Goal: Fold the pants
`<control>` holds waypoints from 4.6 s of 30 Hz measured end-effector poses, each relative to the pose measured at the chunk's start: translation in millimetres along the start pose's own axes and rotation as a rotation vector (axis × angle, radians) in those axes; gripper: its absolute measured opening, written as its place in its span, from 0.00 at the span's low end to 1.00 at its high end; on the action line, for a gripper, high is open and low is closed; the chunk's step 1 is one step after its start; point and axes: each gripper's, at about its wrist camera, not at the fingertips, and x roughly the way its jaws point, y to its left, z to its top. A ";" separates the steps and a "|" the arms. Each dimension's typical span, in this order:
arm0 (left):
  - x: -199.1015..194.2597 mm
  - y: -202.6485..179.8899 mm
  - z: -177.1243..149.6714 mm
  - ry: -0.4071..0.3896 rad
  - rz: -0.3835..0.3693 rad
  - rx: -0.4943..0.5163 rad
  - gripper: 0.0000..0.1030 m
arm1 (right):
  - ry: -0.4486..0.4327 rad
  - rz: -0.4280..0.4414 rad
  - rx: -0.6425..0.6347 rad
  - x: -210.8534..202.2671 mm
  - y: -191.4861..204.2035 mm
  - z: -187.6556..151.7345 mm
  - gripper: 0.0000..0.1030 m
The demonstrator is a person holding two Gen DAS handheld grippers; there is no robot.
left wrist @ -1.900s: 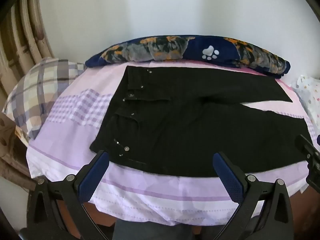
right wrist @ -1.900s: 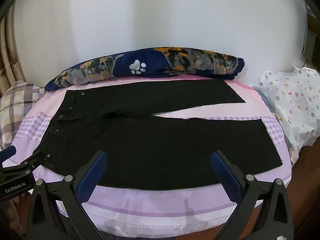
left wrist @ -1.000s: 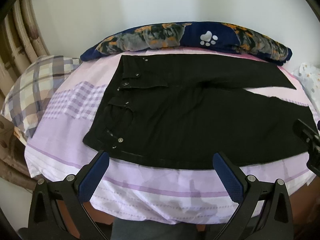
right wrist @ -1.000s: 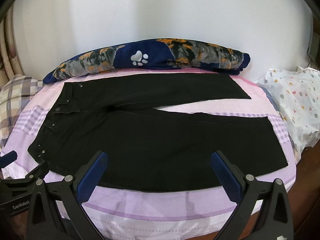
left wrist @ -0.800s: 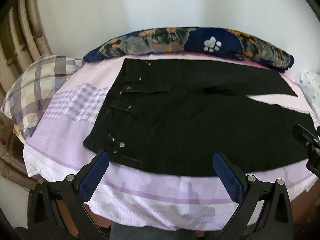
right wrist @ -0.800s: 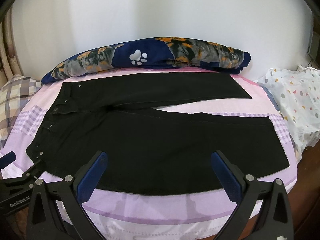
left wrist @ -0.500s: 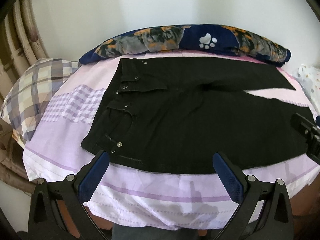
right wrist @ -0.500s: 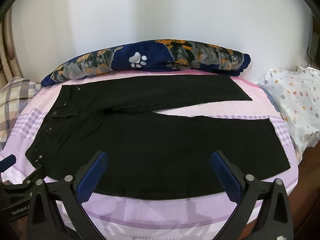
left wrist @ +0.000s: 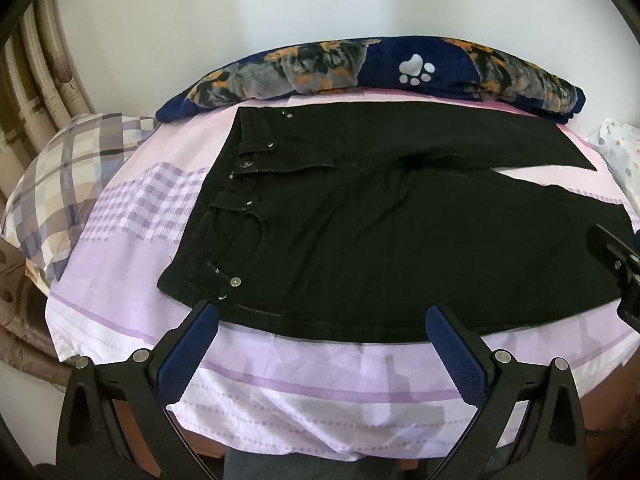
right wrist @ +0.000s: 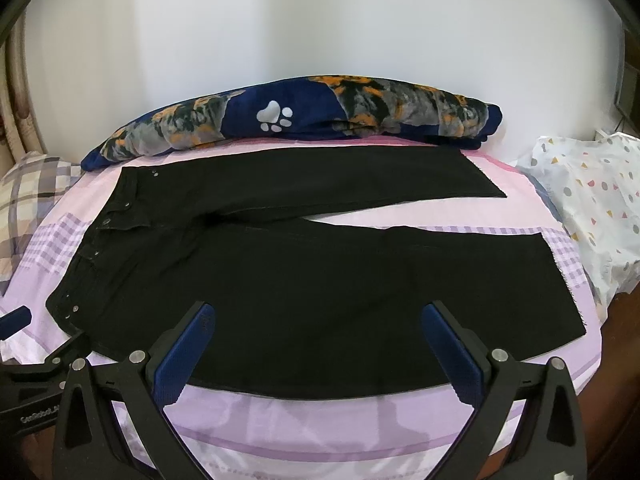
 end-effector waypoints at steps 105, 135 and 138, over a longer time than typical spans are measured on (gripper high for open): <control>324.2 194.3 250.6 0.225 -0.715 -0.407 0.38 | 0.188 0.390 -0.101 230.7 75.9 163.7 1.00; 170.7 196.1 227.2 -0.231 -0.757 -0.349 0.07 | 0.699 0.832 -0.855 382.6 107.5 257.8 0.61; 167.2 198.5 224.7 -0.228 -0.745 -0.355 0.07 | 0.742 0.821 -0.860 394.2 100.2 252.8 0.52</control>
